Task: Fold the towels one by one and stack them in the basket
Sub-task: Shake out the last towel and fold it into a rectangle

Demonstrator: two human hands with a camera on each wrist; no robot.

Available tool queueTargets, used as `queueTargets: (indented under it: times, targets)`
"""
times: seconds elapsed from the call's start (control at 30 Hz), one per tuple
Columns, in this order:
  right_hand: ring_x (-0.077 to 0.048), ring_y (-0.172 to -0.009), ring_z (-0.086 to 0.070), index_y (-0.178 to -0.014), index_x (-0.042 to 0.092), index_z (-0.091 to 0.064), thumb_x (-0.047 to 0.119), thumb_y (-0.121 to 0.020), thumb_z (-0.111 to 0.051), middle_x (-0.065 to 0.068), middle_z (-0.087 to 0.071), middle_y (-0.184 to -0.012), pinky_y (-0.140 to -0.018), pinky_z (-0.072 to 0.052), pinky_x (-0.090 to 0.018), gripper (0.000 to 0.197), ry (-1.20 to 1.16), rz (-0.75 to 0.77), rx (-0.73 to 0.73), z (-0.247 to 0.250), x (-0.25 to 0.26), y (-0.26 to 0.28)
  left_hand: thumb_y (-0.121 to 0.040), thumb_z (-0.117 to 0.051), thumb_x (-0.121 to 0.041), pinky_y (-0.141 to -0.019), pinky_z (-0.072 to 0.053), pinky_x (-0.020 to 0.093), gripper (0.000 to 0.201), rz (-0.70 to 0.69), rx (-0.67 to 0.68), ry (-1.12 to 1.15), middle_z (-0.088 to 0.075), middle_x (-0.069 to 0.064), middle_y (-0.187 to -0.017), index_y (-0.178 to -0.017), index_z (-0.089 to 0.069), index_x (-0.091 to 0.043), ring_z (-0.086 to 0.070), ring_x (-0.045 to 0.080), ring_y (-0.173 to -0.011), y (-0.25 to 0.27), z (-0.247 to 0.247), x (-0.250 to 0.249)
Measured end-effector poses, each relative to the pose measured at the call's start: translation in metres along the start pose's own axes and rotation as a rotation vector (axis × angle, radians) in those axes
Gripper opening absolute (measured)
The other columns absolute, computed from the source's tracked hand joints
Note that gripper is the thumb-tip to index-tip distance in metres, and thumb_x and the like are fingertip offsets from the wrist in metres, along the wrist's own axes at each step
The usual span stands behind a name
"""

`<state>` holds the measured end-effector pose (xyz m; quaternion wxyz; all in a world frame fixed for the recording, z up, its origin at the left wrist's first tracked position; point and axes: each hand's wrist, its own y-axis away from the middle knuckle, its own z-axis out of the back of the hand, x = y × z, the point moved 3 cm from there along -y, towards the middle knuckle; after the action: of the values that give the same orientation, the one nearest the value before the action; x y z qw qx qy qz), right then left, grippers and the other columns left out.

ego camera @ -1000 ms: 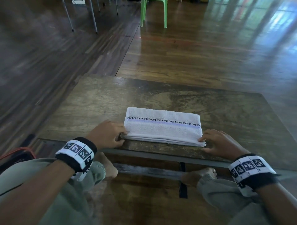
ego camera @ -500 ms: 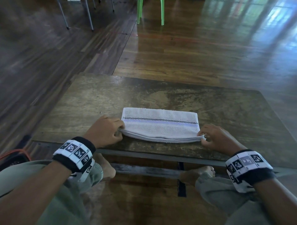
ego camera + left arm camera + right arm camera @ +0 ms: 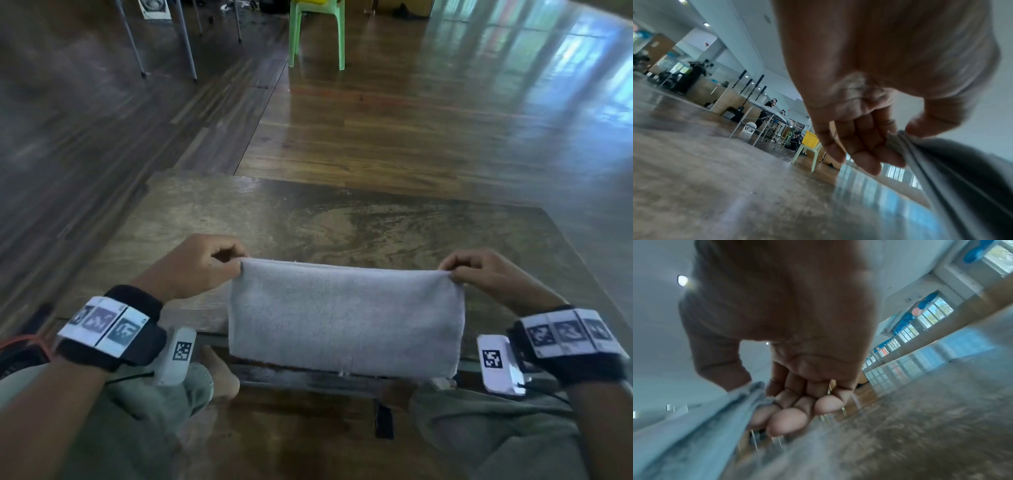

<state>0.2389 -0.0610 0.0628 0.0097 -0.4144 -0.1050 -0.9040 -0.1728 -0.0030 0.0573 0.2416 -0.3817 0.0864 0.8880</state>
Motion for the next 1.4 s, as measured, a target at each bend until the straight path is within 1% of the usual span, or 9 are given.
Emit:
queueTargets:
  times: [0.07,0.2,0.3,0.47,0.53,0.67,0.83,1.23,1.4]
  targets:
    - [-0.006,-0.068,-0.059,-0.078,0.017,-0.067,0.002,-0.088,-0.054,0.003,-0.066,-0.076,-0.065,-0.044,-0.018,0.022,0.189,-0.066,0.082,-0.011,-0.014,-0.02,-0.082,-0.056,-0.031,-0.066,-0.043,0.02,0.012,0.091,0.089,-0.114,-0.065,-0.009,-0.078,-0.081,-0.066,-0.023,-0.059,0.007,-0.071,-0.014,-0.013,0.013]
    - [-0.007,-0.067,-0.057,-0.093,0.007,-0.066,0.011,-0.093,-0.05,0.001,-0.064,-0.082,-0.06,-0.045,-0.013,0.016,0.346,-0.144,0.184,-0.033,-0.036,-0.052,-0.092,-0.046,-0.026,-0.062,-0.04,0.027,0.015,0.181,0.218,-0.335,-0.059,-0.004,-0.079,-0.08,-0.054,-0.023,-0.053,0.016,-0.069,-0.042,-0.04,0.036]
    - [-0.008,-0.073,-0.057,-0.091,0.013,-0.063,0.014,-0.093,-0.049,0.005,-0.062,-0.084,-0.063,-0.043,-0.018,0.013,0.355,-0.167,0.162,-0.039,-0.039,-0.064,-0.094,-0.038,-0.025,-0.061,-0.037,0.029,0.017,0.209,0.236,-0.466,-0.056,0.0,-0.081,-0.082,-0.047,-0.019,-0.047,0.015,-0.066,-0.056,-0.045,0.048]
    - [-0.024,-0.098,-0.053,-0.085,0.02,-0.063,0.009,-0.081,-0.048,-0.003,-0.059,-0.097,-0.085,-0.044,-0.036,0.019,0.548,-0.218,0.074,-0.047,-0.04,-0.083,-0.092,-0.04,-0.023,-0.087,-0.037,0.034,0.014,0.189,0.223,-0.654,-0.053,-0.006,-0.097,-0.098,-0.053,-0.02,-0.05,0.015,-0.089,-0.071,-0.049,0.051]
    - [-0.023,-0.102,-0.047,-0.078,0.028,-0.061,0.012,-0.078,-0.047,-0.004,-0.055,-0.099,-0.09,-0.041,-0.042,0.022,0.57,-0.174,0.041,-0.056,-0.03,-0.088,-0.091,-0.043,-0.024,-0.089,-0.035,0.032,0.016,0.14,0.212,-0.634,-0.052,-0.009,-0.1,-0.103,-0.053,-0.023,-0.049,0.012,-0.094,-0.076,-0.055,0.046]
    - [-0.017,-0.114,-0.045,-0.104,0.022,-0.061,0.023,-0.086,-0.052,0.003,-0.057,-0.114,-0.099,-0.033,-0.042,0.019,0.618,-0.04,0.072,-0.074,-0.003,-0.094,-0.091,-0.051,-0.034,-0.075,-0.037,0.025,0.017,0.053,0.256,-0.599,-0.055,-0.011,-0.096,-0.103,-0.059,-0.024,-0.052,0.009,-0.087,-0.084,-0.068,0.034]
    - [-0.003,-0.086,-0.053,-0.086,0.03,-0.062,0.027,-0.088,-0.058,0.018,-0.058,-0.087,-0.102,-0.038,-0.043,0.005,0.619,0.016,0.113,-0.084,-0.002,-0.1,-0.088,-0.06,-0.033,-0.071,-0.039,0.025,0.01,0.055,0.199,-0.632,-0.062,-0.008,-0.095,-0.089,-0.062,-0.024,-0.056,0.011,-0.084,-0.092,-0.068,0.035]
    - [-0.008,-0.096,-0.054,-0.081,0.033,-0.055,0.027,-0.089,-0.054,0.017,-0.056,-0.094,-0.101,-0.039,-0.044,0.01,0.664,-0.048,0.088,-0.076,-0.015,-0.099,-0.089,-0.058,-0.024,-0.072,-0.038,0.027,0.005,0.082,0.151,-0.631,-0.059,-0.01,-0.089,-0.085,-0.056,-0.025,-0.055,0.012,-0.082,-0.087,-0.061,0.043]
    - [-0.015,-0.111,-0.056,-0.093,0.031,-0.061,0.027,-0.09,-0.053,0.01,-0.065,-0.113,-0.103,-0.03,-0.041,0.01,0.72,-0.143,0.031,-0.06,-0.028,-0.089,-0.09,-0.054,-0.022,-0.094,-0.034,0.037,0.013,0.158,0.046,-0.673,-0.062,-0.01,-0.087,-0.079,-0.052,-0.03,-0.059,0.013,-0.085,-0.078,-0.042,0.055]
